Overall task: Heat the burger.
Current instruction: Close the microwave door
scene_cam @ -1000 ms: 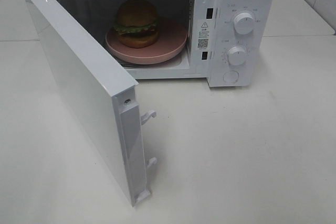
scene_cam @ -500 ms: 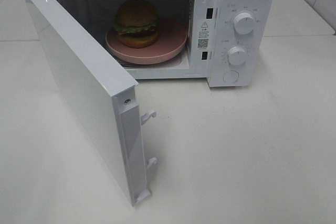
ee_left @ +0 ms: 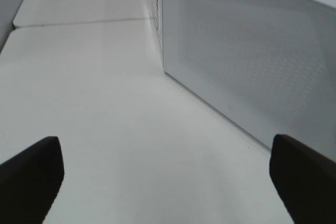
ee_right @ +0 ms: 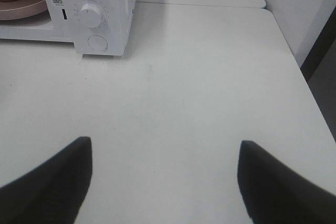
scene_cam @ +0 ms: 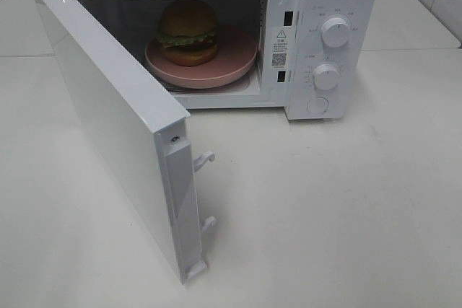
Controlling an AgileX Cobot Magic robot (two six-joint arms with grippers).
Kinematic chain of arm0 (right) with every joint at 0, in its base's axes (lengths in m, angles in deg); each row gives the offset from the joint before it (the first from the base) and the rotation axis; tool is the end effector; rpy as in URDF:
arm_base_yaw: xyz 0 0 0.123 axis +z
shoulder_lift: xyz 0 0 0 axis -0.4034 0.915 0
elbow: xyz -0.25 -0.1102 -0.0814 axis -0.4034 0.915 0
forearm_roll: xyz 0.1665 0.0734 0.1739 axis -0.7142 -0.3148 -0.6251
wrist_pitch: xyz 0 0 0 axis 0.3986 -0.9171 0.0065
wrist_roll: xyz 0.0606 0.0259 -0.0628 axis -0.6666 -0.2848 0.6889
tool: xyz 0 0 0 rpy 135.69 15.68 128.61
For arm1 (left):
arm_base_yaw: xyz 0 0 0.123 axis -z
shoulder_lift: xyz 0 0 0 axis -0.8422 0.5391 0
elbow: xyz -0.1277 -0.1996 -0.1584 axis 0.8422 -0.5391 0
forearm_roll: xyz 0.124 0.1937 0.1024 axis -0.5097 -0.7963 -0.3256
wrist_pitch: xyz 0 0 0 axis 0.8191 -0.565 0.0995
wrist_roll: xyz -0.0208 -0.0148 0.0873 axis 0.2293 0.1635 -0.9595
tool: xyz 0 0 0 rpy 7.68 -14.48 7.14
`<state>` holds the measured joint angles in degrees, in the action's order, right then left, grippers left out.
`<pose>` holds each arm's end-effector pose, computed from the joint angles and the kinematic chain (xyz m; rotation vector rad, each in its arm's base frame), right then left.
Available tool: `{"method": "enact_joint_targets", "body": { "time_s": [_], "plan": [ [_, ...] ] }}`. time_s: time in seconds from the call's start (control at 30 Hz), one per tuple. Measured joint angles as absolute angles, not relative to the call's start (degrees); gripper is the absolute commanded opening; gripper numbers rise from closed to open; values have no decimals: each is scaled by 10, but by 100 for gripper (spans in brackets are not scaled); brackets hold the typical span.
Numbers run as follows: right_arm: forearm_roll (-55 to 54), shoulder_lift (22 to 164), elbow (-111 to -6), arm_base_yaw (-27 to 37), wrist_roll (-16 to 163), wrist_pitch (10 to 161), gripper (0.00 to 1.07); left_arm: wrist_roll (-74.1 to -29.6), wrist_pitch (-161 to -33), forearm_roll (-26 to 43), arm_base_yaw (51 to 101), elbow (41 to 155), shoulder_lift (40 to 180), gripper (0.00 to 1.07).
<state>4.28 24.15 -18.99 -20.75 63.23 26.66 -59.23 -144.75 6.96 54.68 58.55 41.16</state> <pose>-0.0012 -0.0063 0.2833 0.0394 1.9526 -0.0009 -0.0099 -0.0180 0.2934 0.1546 1.9330 -0.1065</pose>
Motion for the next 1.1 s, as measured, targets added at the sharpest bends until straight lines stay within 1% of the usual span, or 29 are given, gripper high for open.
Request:
{"method": "enact_joint_targets", "body": {
  "time_s": [0.03,0.07,0.1,0.13,0.17,0.2,0.23,0.27,0.3,0.33,0.37,0.4,0.43,0.5,0.53,0.57,0.6,0.63,0.67,0.7,0.73,0.77,0.87,0.93,0.97,1.0,1.03,1.07,1.1],
  "plan": [
    [43,242,-190,-208,632,267,73,-592,-1437,70,547,586,412,93],
    [43,242,-190,-208,632,267,73,-592,-1437,70,547,586,412,93],
    [43,242,-190,-208,632,267,73,-592,-1414,70,547,588,412,87],
    [43,242,-190,-208,632,267,73,-592,-1414,70,547,588,412,87],
    [43,242,-190,-208,632,267,73,-592,-1395,70,547,588,413,79],
    [43,242,-190,-208,632,267,73,-592,-1385,70,547,588,417,75],
    [43,242,-190,-208,632,267,73,-592,-1385,70,547,588,417,75],
    [43,242,-190,-208,632,267,73,-592,-1362,66,547,589,427,66],
    [43,242,-190,-208,632,267,73,-592,-1354,62,547,589,434,62],
    [43,242,-190,-208,632,267,73,-592,-1354,62,547,589,434,62],
    [43,242,-190,-208,632,267,73,-592,-1333,52,547,589,451,54],
    [43,242,-190,-208,632,267,73,-592,-1311,48,547,589,469,49],
    [43,242,-190,-208,632,267,73,-592,-1311,48,547,589,469,49],
    [43,242,-190,-208,632,267,73,-592,-1281,43,547,589,500,28],
    [43,242,-190,-208,632,267,73,-592,-1281,43,547,589,500,28],
    [43,242,-190,-208,632,267,73,-592,-1270,42,547,589,513,21],
    [43,242,-190,-208,632,267,73,-592,-1270,42,547,589,513,21],
    [43,242,-190,-208,632,267,73,-592,-1253,41,547,589,536,9],
    [43,242,-190,-208,632,267,73,-592,-1233,41,547,588,559,2],
    [43,242,-190,-208,632,267,73,-592,-1233,41,547,588,559,2],
    [43,242,-190,-208,632,267,73,-592,-1218,41,547,586,571,0],
    [43,242,-190,-208,632,267,73,-592,-1185,41,547,577,594,0],
    [43,242,-190,-208,632,267,73,-592,-1164,41,547,571,604,0],
    [43,242,-190,-208,632,267,73,-592,-1079,41,547,542,632,0],
    [43,242,-190,-208,632,267,73,-592,-1079,41,547,542,632,0],
    [43,242,-190,-208,632,267,73,-592,-1053,42,547,532,639,0],
    [43,242,-190,-208,632,267,73,-592,-998,43,547,513,650,0],
    [43,242,-190,-208,632,267,73,-592,-998,43,547,513,650,0],
    [43,242,-190,-208,632,267,73,-592,-971,43,547,503,656,0]
  ]
}}
